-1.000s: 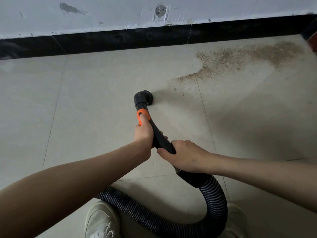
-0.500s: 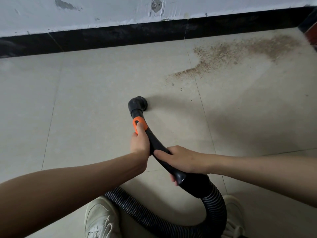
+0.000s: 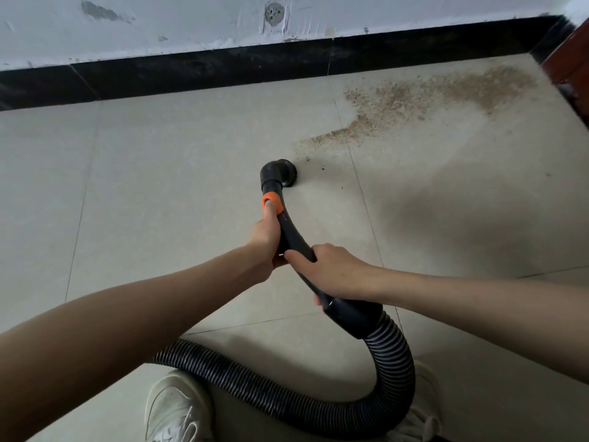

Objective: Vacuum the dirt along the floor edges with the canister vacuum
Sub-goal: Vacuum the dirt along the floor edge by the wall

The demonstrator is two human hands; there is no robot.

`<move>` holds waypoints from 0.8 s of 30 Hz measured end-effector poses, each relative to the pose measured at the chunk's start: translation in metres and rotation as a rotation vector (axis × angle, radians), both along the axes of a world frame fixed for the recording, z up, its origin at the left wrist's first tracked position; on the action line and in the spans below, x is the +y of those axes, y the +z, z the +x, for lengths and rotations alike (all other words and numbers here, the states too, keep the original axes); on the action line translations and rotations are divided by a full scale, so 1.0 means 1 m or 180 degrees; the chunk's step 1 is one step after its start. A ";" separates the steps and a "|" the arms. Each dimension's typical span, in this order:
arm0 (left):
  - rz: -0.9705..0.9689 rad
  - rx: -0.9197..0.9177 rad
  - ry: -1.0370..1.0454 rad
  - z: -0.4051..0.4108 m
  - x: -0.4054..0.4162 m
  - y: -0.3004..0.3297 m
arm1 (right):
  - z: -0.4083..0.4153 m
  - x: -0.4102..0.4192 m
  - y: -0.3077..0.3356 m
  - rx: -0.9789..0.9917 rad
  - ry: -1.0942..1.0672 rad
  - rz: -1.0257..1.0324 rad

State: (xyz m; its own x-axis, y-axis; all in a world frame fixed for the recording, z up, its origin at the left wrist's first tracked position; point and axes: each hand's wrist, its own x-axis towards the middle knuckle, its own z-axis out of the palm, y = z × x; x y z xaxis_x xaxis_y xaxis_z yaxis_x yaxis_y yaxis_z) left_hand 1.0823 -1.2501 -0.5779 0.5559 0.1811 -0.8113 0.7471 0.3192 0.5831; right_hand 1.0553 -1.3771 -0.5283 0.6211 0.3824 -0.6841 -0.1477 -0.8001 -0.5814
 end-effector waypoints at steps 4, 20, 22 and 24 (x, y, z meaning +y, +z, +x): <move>-0.0048 -0.0081 -0.0097 0.016 -0.010 0.004 | 0.017 -0.007 0.000 -0.0137 -0.0024 -0.0197; 0.0096 -0.0270 -0.0062 0.095 -0.028 0.007 | 0.088 -0.011 0.008 -0.0272 -0.0177 -0.0452; 0.0072 -0.0273 -0.0065 0.099 -0.031 0.004 | 0.090 -0.015 0.005 -0.0281 -0.0171 -0.0458; 0.0057 -0.0289 -0.0136 0.099 -0.036 -0.001 | 0.090 -0.022 0.000 -0.0257 -0.0204 -0.0431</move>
State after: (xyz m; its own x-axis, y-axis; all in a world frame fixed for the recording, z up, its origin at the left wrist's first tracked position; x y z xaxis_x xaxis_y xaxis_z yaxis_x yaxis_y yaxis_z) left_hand 1.1815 -1.2864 -0.5786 0.6344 0.1698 -0.7541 0.7036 0.2772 0.6543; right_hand 1.1452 -1.3986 -0.5286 0.6963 0.2480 -0.6736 -0.1582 -0.8623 -0.4810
